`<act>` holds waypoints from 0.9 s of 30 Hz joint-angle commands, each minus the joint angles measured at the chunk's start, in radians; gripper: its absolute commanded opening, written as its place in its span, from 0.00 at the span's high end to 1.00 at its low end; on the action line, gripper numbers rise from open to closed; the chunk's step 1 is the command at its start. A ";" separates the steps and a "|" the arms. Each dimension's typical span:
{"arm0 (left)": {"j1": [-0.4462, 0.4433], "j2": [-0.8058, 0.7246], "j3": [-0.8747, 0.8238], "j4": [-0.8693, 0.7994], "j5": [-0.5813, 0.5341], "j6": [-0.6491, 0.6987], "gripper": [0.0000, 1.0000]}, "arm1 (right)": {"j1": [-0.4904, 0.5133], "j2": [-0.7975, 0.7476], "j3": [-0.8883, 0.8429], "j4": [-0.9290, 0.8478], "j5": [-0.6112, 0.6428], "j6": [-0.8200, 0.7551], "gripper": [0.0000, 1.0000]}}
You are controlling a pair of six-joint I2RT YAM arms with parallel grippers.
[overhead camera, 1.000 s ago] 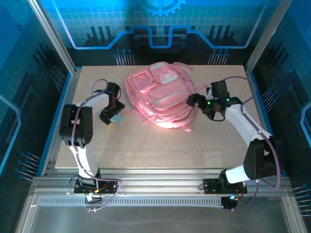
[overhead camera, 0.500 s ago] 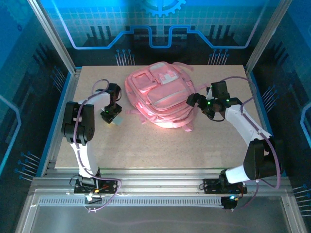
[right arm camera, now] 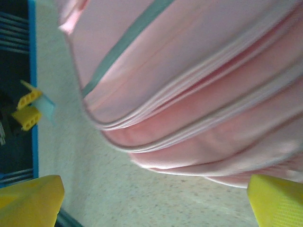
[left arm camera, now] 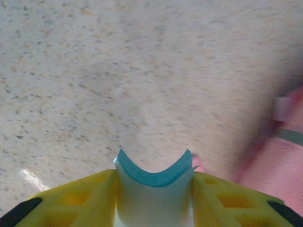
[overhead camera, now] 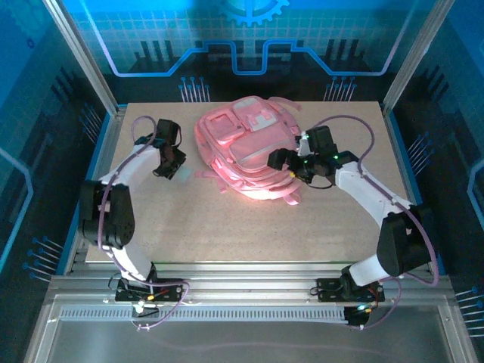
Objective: Pack books, pencil case, and school supplies into a backpack
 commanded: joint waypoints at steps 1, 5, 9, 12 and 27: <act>-0.037 -0.092 -0.022 0.057 0.062 -0.049 0.58 | 0.064 0.015 0.049 0.116 -0.088 0.022 0.00; -0.095 -0.144 -0.045 0.146 0.111 -0.136 0.58 | 0.140 0.039 0.084 0.199 -0.087 0.049 0.04; -0.179 -0.147 -0.039 0.223 0.156 -0.219 0.58 | 0.202 0.077 0.119 0.290 -0.093 0.079 0.08; -0.241 -0.145 -0.025 0.251 0.168 -0.248 0.58 | 0.227 0.112 0.143 0.319 -0.087 0.099 0.08; -0.345 -0.197 -0.061 0.294 0.214 -0.320 0.58 | 0.239 0.224 0.181 0.353 -0.070 0.090 0.48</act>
